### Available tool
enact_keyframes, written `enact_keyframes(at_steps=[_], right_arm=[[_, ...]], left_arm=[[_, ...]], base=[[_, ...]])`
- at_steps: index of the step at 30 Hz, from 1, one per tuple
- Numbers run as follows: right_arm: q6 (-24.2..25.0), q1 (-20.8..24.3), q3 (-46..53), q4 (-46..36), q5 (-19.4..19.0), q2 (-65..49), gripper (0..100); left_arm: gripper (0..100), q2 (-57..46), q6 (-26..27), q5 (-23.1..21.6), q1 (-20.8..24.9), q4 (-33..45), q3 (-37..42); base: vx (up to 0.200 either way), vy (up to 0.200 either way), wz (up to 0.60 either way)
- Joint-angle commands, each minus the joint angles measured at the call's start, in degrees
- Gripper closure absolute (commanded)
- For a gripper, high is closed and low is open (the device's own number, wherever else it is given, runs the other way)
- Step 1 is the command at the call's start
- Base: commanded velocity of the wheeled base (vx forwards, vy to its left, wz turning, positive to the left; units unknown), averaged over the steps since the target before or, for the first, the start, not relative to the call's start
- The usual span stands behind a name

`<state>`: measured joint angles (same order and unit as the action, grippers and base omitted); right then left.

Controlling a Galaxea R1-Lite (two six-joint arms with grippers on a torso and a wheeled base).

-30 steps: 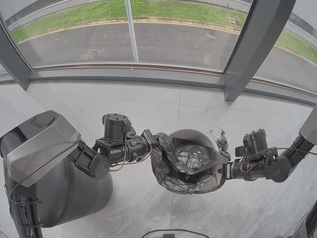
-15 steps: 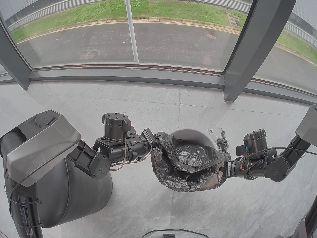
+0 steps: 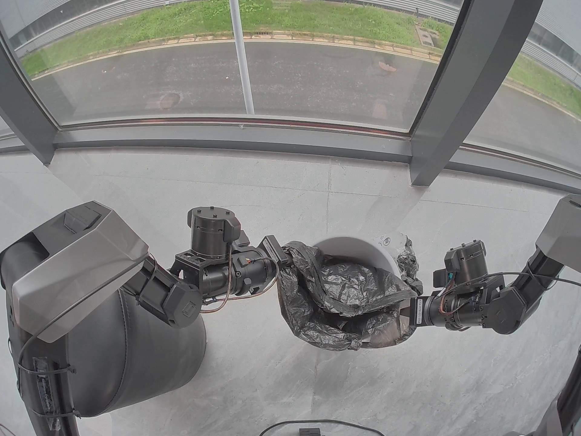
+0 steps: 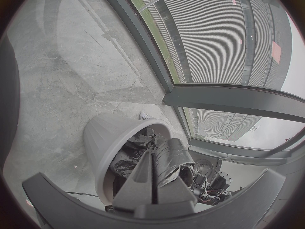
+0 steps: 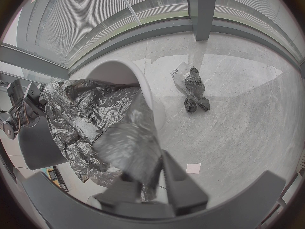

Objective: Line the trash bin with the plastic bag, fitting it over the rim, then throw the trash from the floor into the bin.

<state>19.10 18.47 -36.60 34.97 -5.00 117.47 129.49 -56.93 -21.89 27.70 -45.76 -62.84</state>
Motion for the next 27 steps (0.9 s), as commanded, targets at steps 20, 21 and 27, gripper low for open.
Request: enact_keyframes(at_steps=[20,21,27], right_arm=[[0.8,2.4,0.6,-0.1,-0.4,-8.5,0],[0.9,2.7,0.5,-0.1,-0.4,-8.7,0],[0.8,7.9,-7.5,-1.6,0.3,-9.7,0]], left_arm=[[100,-0.2,-0.2,0.2,0.2,0.1,0.4],[100,-0.2,-0.2,0.2,0.2,0.1,0.4],[100,-0.6,-0.2,0.2,0.1,0.1,0.4]], base=[[0.0,0.0,0.0],[0.0,0.0,0.0],[0.0,0.0,0.0]])
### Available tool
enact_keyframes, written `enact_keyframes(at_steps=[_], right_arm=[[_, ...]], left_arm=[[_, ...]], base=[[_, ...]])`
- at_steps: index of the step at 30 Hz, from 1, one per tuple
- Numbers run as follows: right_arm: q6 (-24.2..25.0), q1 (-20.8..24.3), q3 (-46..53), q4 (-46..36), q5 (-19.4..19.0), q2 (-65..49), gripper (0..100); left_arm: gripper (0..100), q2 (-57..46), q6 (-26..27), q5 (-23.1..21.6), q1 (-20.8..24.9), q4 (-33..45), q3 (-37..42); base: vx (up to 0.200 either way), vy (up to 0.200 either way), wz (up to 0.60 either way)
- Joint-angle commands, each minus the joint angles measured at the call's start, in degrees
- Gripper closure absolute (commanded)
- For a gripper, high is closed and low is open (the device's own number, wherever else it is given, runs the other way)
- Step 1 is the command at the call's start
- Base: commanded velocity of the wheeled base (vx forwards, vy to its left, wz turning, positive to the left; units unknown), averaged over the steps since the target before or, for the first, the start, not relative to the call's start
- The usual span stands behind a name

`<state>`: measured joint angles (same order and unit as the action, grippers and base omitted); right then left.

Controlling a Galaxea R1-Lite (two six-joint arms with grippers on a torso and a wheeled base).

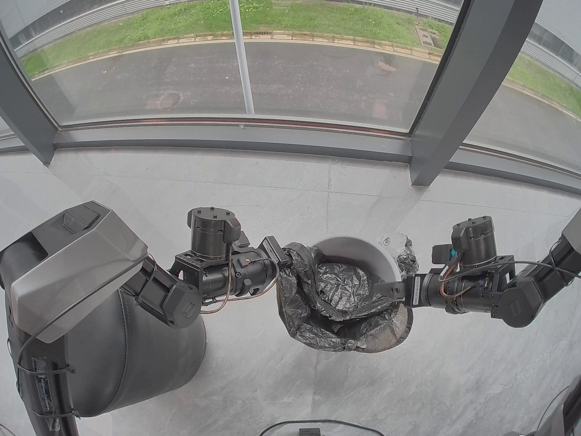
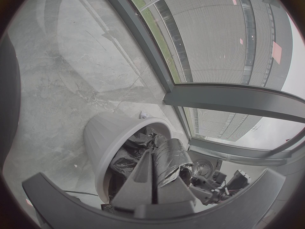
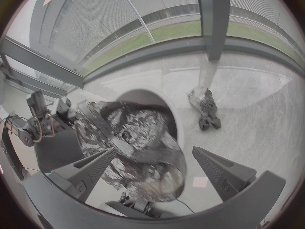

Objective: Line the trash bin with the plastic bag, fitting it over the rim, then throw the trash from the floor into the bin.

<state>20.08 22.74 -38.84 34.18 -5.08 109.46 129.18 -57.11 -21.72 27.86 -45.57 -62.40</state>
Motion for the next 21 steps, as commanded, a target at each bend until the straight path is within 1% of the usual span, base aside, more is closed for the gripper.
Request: enact_keyframes(at_steps=[1,3,4,6,7,8,13,17,18,19,20,21], right_arm=[[-0.3,4.4,-6.5,-1.3,0.7,-1.1,0],[-0.9,6.0,-9.1,-2.7,2.0,0.3,0],[-2.1,7.2,-11.7,-4.5,3.9,1.8,0],[-2.1,7.3,-11.9,-4.7,4.0,2.0,0],[-4.3,9.0,-15.4,-7.2,7.0,5.0,0],[-5.3,9.9,-16.8,-7.7,8.2,6.6,0],[-7.9,12.5,-18.8,-7.7,11.3,10.7,0],[-10.2,14.0,-20.1,-7.6,15.4,13.7,0],[-10.4,14.3,-20.4,-7.6,16.2,14.1,0],[-10.4,14.3,-20.4,-7.6,16.2,14.1,0],[-10.5,14.8,-20.6,-7.6,17.7,14.6,0],[-10.6,15.0,-20.7,-7.6,18.1,14.6,0]], left_arm=[[100,-0.3,0.0,0.0,-0.1,0.0,-0.1],[100,-0.5,0.0,0.0,-0.1,0.0,-0.1],[100,-0.6,-0.1,0.0,-0.1,0.0,-0.1],[100,-0.6,-0.1,0.0,-0.1,0.0,0.0],[100,-0.8,-0.1,0.0,-0.1,0.0,-0.1],[100,-1.0,-0.1,0.0,-0.1,0.0,0.0],[100,-1.0,-0.1,0.0,-0.1,-0.1,-0.1],[100,-1.0,-0.1,0.0,-0.2,-0.1,-0.1],[100,-1.0,-0.1,0.0,-0.2,-0.1,-0.1],[100,-1.0,-0.1,0.0,-0.2,-0.1,-0.1],[100,-1.0,-0.1,0.1,-0.2,-0.1,-0.1],[100,-1.0,-0.1,0.1,-0.2,-0.1,-0.1]], base=[[0.0,0.0,0.0],[0.0,0.0,0.0],[0.0,0.0,0.0],[0.0,0.0,0.0],[0.0,0.0,0.0],[0.0,0.0,0.0],[0.0,0.0,0.0],[0.0,0.0,0.0],[0.0,0.0,0.0],[0.0,0.0,0.0],[0.0,0.0,0.0],[0.0,0.0,0.0]])
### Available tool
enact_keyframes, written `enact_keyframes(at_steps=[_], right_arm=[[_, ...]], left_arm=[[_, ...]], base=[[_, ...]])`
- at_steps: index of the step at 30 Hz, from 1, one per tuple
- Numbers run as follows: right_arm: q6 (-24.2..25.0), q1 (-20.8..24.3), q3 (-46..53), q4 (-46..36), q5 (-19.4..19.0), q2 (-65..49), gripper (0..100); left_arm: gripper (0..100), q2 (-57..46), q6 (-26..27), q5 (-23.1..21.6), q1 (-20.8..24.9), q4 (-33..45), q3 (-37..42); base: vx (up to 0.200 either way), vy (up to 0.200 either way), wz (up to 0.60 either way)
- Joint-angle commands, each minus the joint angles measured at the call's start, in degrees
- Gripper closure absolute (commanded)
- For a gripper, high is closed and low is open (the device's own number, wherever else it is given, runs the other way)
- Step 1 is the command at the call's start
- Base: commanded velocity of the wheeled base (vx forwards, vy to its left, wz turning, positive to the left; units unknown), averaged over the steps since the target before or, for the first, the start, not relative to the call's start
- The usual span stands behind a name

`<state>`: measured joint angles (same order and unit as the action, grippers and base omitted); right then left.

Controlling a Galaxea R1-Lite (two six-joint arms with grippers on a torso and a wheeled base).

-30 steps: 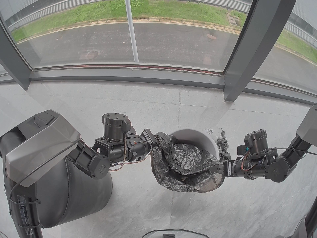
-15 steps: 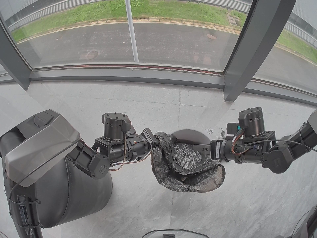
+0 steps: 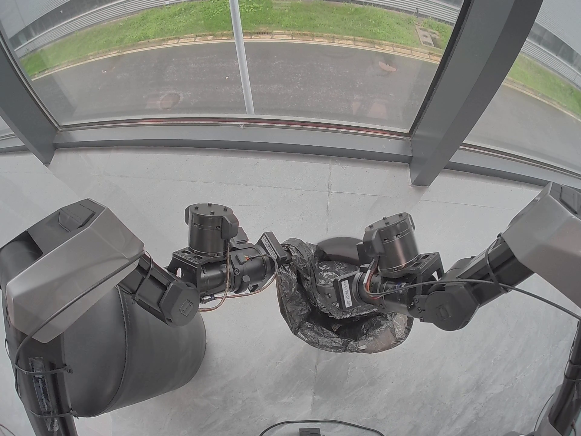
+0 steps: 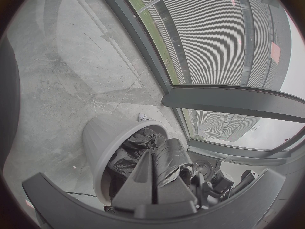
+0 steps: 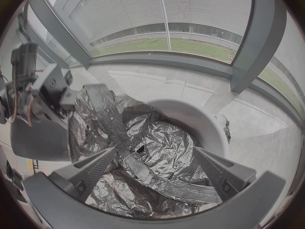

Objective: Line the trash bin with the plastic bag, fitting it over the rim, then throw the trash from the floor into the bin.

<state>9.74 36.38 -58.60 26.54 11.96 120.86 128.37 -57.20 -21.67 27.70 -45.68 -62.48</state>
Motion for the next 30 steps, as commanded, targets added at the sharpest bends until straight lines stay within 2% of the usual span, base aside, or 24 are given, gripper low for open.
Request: enact_keyframes(at_steps=[1,5,9,12,30], right_arm=[[-0.2,1.4,-0.9,0.0,1.0,3.2,0],[-1.1,1.5,-0.9,-0.1,1.3,3.2,0],[-3.6,1.5,-1.3,0.0,4.7,4.3,0],[-4.6,1.6,-1.3,0.0,5.7,4.7,0],[-4.8,3.8,-0.2,-0.2,5.8,6.4,0]], left_arm=[[100,-0.1,0.0,0.1,0.0,0.0,0.0],[100,0.0,0.0,0.1,0.0,0.0,0.0],[100,0.0,0.1,0.1,0.0,0.0,-0.1],[100,0.0,0.0,0.1,0.0,0.0,-0.1],[100,0.2,0.0,0.2,0.0,0.0,-0.1]], base=[[0.0,0.0,0.0],[0.0,0.0,0.0],[0.0,0.0,0.0],[0.0,0.0,0.0],[0.0,0.0,0.0]])
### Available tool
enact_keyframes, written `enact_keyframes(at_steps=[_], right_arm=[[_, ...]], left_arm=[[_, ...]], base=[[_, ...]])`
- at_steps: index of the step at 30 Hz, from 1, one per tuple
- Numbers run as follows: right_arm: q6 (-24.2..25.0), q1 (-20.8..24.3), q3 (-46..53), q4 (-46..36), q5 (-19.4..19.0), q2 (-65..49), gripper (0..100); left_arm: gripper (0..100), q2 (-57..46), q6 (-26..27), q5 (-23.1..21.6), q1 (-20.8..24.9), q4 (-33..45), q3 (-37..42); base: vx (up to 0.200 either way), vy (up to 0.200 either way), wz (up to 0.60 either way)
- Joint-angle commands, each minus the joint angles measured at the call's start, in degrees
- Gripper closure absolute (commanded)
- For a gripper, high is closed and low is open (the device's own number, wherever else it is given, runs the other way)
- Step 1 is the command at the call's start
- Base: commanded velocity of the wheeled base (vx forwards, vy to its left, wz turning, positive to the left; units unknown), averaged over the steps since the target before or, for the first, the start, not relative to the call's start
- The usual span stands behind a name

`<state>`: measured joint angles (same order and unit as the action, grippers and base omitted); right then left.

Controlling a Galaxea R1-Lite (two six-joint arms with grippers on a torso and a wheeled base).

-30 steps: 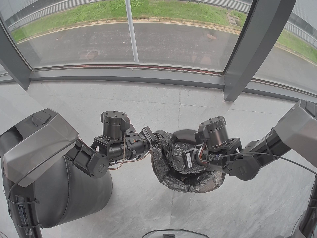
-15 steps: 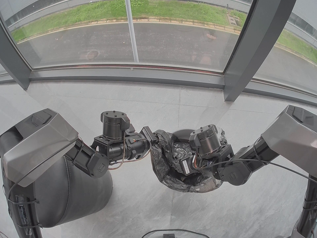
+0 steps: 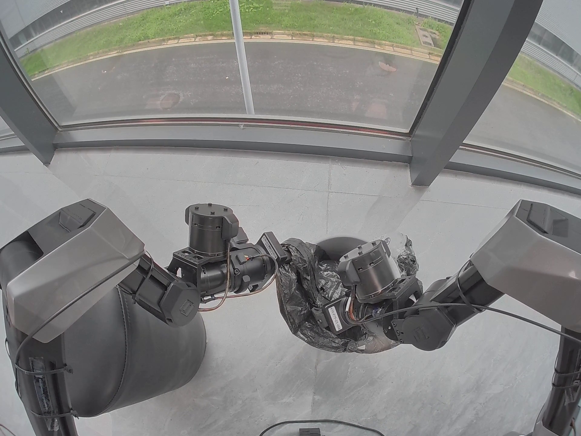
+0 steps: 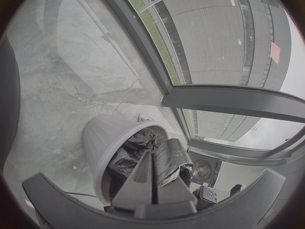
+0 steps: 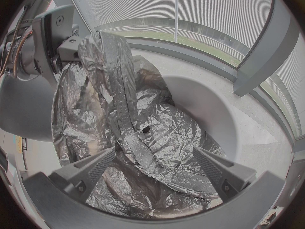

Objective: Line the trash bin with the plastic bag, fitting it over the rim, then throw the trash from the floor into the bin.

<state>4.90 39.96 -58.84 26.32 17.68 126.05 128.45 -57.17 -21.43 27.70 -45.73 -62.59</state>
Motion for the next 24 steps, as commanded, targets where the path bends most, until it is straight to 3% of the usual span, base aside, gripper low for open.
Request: enact_keyframes(at_steps=[1,22,23,24], right_arm=[[0.0,0.2,0.0,0.0,0.1,1.2,0],[0.0,-2.3,-2.9,0.2,0.2,4.8,0],[0.0,-2.3,-2.9,0.2,0.2,4.8,100],[0.0,-2.3,-2.9,0.2,0.2,4.8,100]], left_arm=[[100,0.1,0.0,0.0,0.0,0.0,0.0],[100,0.0,0.0,0.1,0.0,0.0,0.1],[100,0.0,0.0,0.1,0.0,-0.1,0.1],[100,0.0,0.0,0.1,0.0,0.0,0.1]], base=[[0.0,0.0,0.0],[0.0,0.0,0.0],[0.0,0.0,0.0],[0.0,0.0,0.0]])
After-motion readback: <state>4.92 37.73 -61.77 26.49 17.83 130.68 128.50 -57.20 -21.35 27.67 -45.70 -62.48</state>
